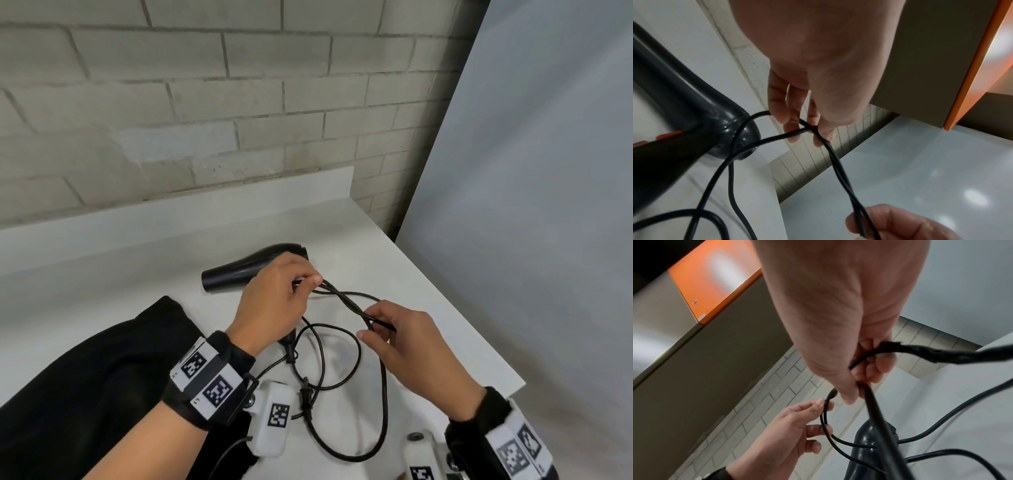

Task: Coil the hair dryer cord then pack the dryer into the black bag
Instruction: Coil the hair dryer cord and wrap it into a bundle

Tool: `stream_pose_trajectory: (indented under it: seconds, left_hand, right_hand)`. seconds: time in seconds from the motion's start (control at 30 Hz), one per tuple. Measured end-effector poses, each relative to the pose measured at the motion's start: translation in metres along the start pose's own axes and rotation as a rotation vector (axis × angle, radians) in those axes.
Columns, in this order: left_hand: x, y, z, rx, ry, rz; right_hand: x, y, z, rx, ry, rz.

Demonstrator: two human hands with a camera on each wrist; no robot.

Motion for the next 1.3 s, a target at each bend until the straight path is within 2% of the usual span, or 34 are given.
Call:
stream_pose_trajectory:
  seconds: [0.07, 0.13, 0.23, 0.33, 0.4, 0.47, 0.6, 0.7, 0.9, 1.07, 1.17, 1.23, 1.3]
  left_hand:
    - [0.003, 0.001, 0.002, -0.061, -0.062, -0.016]
    - [0.007, 0.008, 0.003, -0.261, -0.136, -0.056]
    - [0.011, 0.028, 0.007, -0.479, -0.138, -0.187]
    - [0.011, 0.05, -0.004, -0.382, -0.242, -0.339]
    - [0.01, 0.052, -0.012, -0.287, -0.33, -0.35]
    - [0.008, 0.049, -0.013, -0.238, -0.352, -0.319]
    - [0.002, 0.039, 0.002, -0.074, -0.246, -0.172]
    - [-0.001, 0.031, 0.014, -0.042, -0.13, -0.064]
    - [-0.004, 0.021, 0.035, 0.136, 0.063, 0.112]
    - [-0.004, 0.012, 0.066, 0.56, 0.248, 0.302]
    - [-0.005, 0.015, 0.085, 0.808, 0.271, 0.309]
    - [-0.003, 0.019, 0.093, 0.823, 0.27, 0.284]
    - [0.0, 0.026, 0.095, 0.803, 0.266, 0.246]
  right_hand:
    - [0.001, -0.006, 0.003, 0.0, 0.023, 0.046]
    - [0.001, -0.009, 0.003, -0.005, 0.02, 0.061]
    - [0.0, -0.017, -0.001, -0.001, 0.008, 0.088]
    - [-0.002, -0.028, -0.003, -0.011, 0.015, 0.131]
    - [-0.003, -0.031, -0.005, -0.011, 0.007, 0.148]
    - [-0.001, -0.028, -0.003, -0.03, 0.029, 0.116]
    - [0.01, -0.02, 0.007, -0.126, 0.101, 0.067]
    - [0.02, -0.019, 0.007, -0.165, 0.088, 0.082]
    - [0.039, -0.013, -0.004, -0.07, 0.098, 0.164]
    - [0.051, 0.013, -0.037, -0.005, -0.088, 0.11]
    - [0.056, 0.033, -0.052, 0.016, -0.175, -0.005]
    - [0.055, 0.035, -0.05, -0.023, -0.16, -0.072]
    - [0.05, 0.026, -0.04, -0.09, -0.082, -0.083]
Point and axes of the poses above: each hand's wrist, its own x-axis away from the middle knuckle, its own z-axis out of the back of the hand, y = z × x, the point moved 8 cm from there along -x, towards the middle knuckle, and after that the axes turned 4 degrees about -x, right-handed, at the moved point
